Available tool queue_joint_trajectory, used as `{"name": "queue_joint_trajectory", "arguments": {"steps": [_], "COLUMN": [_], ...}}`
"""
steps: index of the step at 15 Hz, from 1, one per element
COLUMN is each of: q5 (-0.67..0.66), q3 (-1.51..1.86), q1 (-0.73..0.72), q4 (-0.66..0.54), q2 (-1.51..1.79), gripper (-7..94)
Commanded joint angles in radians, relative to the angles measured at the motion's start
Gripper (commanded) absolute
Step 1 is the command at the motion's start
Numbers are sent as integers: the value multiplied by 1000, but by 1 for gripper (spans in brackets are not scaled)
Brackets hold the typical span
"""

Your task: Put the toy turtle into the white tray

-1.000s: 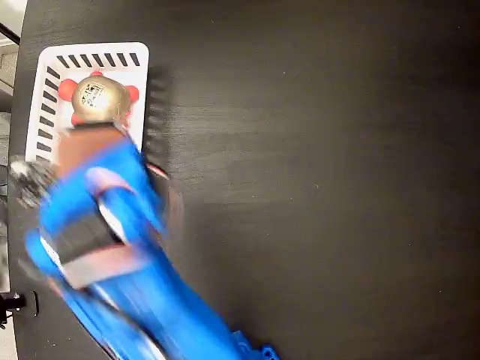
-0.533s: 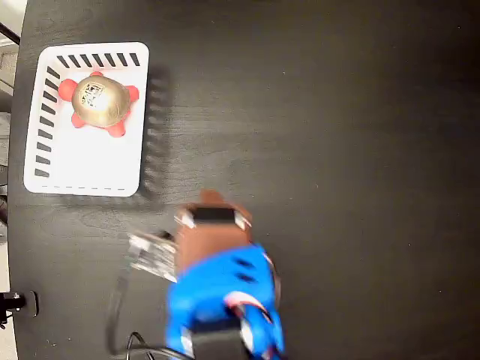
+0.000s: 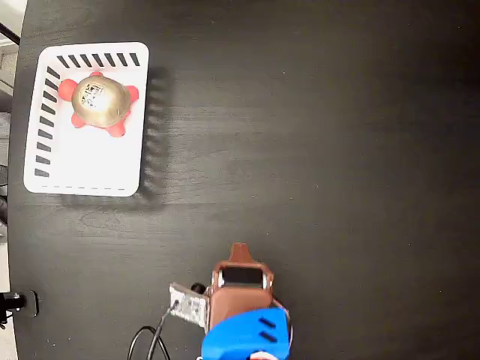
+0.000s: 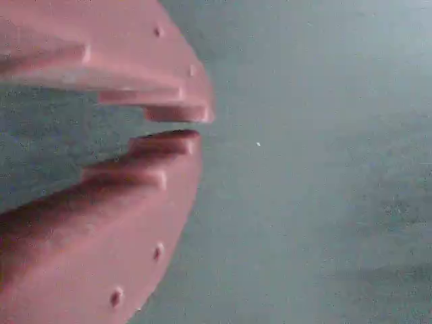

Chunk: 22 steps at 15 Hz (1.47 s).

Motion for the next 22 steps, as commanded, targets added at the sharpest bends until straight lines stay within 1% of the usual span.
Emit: {"name": "queue_joint_trajectory", "arguments": {"steps": [1, 4, 6, 22], "q5": [28, 29, 26, 29], "q3": [54, 72, 84, 84], "q1": [-15, -2, 14, 28], "q4": [66, 123, 140, 140], "q2": [124, 230, 288, 290], "gripper": [-2, -2, -2, -1]}}
